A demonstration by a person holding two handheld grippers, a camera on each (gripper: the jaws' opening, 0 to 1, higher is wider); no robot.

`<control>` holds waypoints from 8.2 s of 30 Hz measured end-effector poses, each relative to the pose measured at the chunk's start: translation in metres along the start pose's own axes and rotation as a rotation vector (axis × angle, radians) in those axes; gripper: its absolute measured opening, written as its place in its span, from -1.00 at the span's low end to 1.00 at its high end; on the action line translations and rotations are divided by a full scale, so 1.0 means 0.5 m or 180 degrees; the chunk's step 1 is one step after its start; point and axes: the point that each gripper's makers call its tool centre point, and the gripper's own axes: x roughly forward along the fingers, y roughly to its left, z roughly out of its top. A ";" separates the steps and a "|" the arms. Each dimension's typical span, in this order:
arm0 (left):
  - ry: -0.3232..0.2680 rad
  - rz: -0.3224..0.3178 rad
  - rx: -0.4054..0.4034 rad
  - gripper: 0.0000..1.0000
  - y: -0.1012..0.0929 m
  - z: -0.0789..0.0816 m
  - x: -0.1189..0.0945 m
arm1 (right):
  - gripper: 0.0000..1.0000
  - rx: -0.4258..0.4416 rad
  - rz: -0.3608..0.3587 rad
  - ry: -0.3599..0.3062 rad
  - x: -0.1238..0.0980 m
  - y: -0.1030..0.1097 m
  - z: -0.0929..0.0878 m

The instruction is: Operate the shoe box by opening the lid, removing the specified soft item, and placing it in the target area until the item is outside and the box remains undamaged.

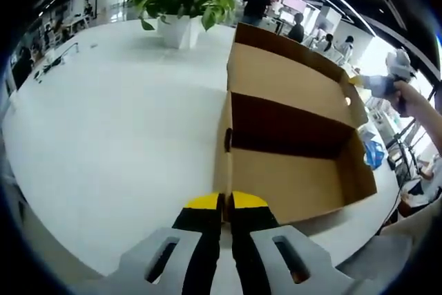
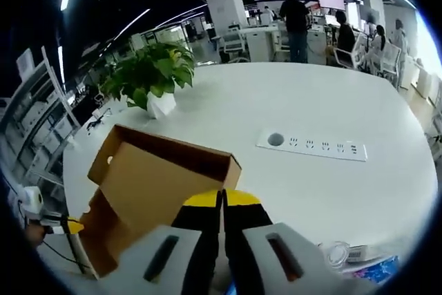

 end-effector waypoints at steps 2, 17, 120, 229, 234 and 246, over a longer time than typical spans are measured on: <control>-0.0004 -0.0006 0.0005 -1.00 -0.001 0.000 0.000 | -1.00 -0.0009 0.0006 -0.0027 -0.007 0.003 0.004; -0.0002 -0.0026 0.0035 -1.00 -0.005 0.002 -0.002 | -1.00 -0.0050 0.0065 -0.0218 -0.067 0.031 0.019; -0.0948 -0.0346 0.0898 -0.72 -0.059 0.192 -0.136 | -0.97 -0.0549 0.0104 -0.0539 -0.259 0.155 -0.201; -0.0080 -0.0660 0.1600 -0.30 -0.051 -0.025 -0.044 | -0.36 -0.1479 0.0682 0.0126 -0.202 0.196 -0.397; -0.0072 -0.0678 0.1513 -0.32 -0.050 -0.027 -0.039 | -0.37 -0.1477 0.0655 0.0161 -0.196 0.195 -0.404; -0.0048 -0.0658 0.1486 -0.27 -0.055 -0.023 -0.018 | -0.37 -0.1424 0.0609 0.0209 -0.182 0.185 -0.408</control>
